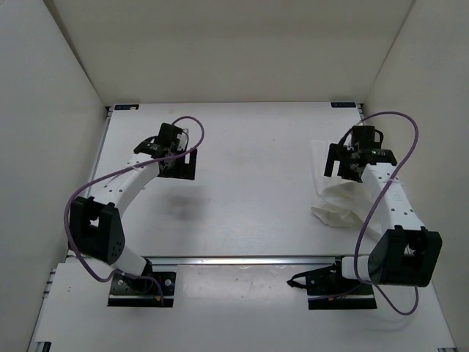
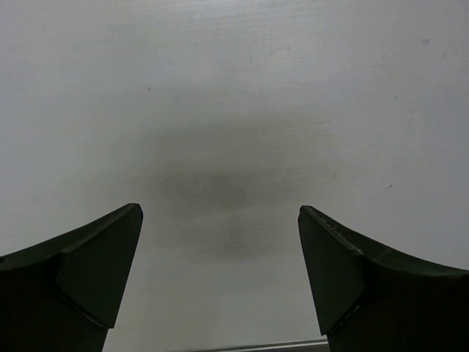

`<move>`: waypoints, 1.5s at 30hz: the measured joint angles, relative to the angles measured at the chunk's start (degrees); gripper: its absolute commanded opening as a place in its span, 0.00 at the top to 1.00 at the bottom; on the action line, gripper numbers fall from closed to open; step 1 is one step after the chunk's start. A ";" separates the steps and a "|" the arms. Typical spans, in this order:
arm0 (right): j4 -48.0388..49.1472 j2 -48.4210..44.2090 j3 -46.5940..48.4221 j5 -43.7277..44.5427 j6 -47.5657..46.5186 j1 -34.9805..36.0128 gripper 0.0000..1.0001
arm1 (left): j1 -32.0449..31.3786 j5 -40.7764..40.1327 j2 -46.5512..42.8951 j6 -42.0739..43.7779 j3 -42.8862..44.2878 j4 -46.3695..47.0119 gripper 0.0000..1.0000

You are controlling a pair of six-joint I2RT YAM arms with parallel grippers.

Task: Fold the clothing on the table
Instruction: Move the skirt to the center of the board

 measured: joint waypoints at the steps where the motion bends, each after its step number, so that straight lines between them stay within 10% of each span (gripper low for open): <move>1: -0.04 0.46 0.00 0.31 0.00 0.55 0.00 | 0.00 0.00 0.00 -0.04 -0.44 -0.50 0.01; 15: -2.69 3.89 -5.64 1.88 4.00 9.18 0.03 | 0.61 1.73 -9.01 0.22 -6.67 -2.75 0.02; 27: -7.19 7.06 -7.39 8.59 5.31 12.63 0.47 | -0.39 4.00 -10.12 0.61 -9.33 -1.46 0.01; 33: -8.83 5.95 -10.56 9.75 5.53 12.31 1.00 | -0.17 4.33 -10.88 0.59 -10.12 -1.27 0.01; 45: -10.71 3.76 -0.35 2.54 3.34 13.97 1.00 | -0.24 7.87 -11.06 -0.31 -10.45 0.31 0.02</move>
